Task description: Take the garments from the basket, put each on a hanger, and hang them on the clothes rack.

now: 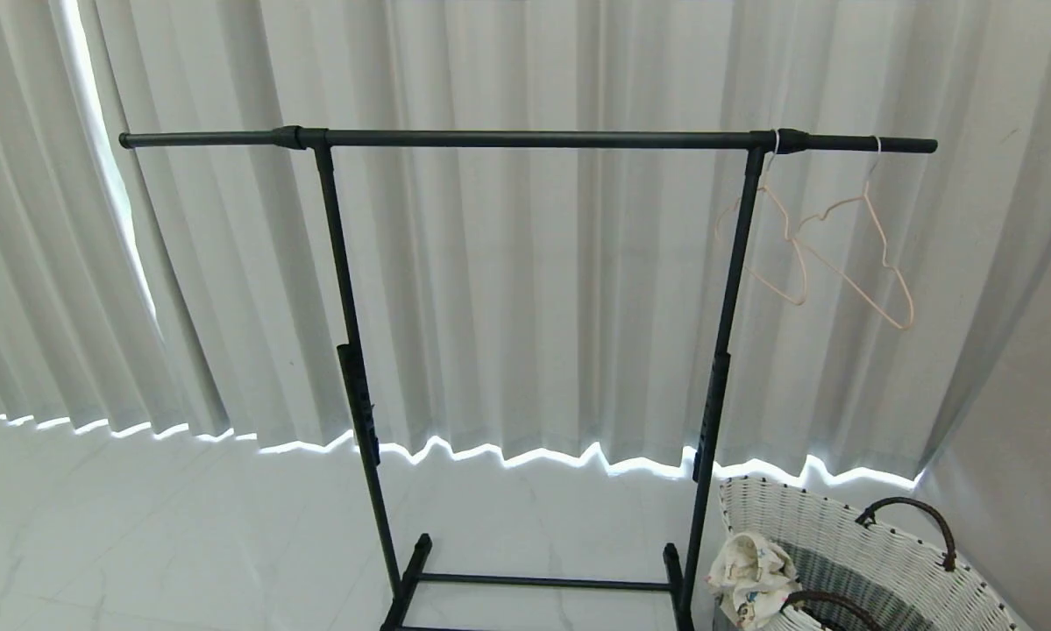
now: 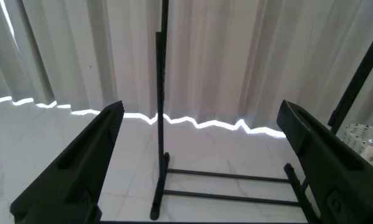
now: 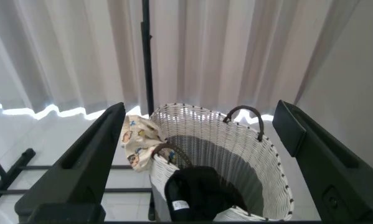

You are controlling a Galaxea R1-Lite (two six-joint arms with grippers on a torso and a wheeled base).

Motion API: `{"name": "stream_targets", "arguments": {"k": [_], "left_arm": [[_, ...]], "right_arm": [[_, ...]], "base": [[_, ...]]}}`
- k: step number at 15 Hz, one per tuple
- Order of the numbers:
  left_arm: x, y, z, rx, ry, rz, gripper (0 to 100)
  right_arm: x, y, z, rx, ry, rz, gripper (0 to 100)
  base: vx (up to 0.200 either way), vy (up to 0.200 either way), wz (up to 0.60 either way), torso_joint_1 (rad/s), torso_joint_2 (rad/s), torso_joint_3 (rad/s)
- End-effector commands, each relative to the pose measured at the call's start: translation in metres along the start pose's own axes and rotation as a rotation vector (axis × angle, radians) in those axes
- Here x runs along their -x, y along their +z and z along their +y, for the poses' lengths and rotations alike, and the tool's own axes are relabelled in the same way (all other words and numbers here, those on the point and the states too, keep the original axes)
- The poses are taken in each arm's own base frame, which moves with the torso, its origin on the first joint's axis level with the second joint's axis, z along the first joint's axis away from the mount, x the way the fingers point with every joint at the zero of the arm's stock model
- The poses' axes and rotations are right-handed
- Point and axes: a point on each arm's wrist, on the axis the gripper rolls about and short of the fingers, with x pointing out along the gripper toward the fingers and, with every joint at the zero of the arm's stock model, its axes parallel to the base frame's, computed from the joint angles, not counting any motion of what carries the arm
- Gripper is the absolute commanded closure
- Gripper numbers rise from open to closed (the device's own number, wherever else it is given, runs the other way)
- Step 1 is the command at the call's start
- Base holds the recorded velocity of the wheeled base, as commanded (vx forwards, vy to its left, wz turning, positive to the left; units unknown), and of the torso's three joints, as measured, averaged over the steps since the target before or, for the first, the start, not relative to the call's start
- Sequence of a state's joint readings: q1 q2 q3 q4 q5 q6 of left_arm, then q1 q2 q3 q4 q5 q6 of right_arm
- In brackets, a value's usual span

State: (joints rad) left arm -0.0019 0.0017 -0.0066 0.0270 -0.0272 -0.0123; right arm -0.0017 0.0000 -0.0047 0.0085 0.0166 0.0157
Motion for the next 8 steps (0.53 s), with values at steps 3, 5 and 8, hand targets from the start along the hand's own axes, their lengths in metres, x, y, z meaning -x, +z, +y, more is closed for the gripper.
{"name": "stream_targets", "arguments": {"k": [3,5,8], "left_arm": [[-0.0001,-0.0002,0.0,0.0,0.0,0.002,0],[-0.0001,-0.0002,0.0,0.0,0.0,0.002,0],[-0.0001,-0.0002,0.0,0.0,0.0,0.002,0]], "right_arm": [[0.0,-0.0001,0.0,-0.003,0.0,0.001,0],[0.0,-0.0001,0.0,-0.003,0.0,0.001,0],[0.0,-0.0001,0.0,-0.006,0.0,0.001,0]], "base": [[0.0,0.0,0.0,-0.105,0.27,0.17],[0.0,0.0,0.0,-0.141,0.43,0.278],[0.0,0.0,0.0,-0.126,0.43,0.284]]}}
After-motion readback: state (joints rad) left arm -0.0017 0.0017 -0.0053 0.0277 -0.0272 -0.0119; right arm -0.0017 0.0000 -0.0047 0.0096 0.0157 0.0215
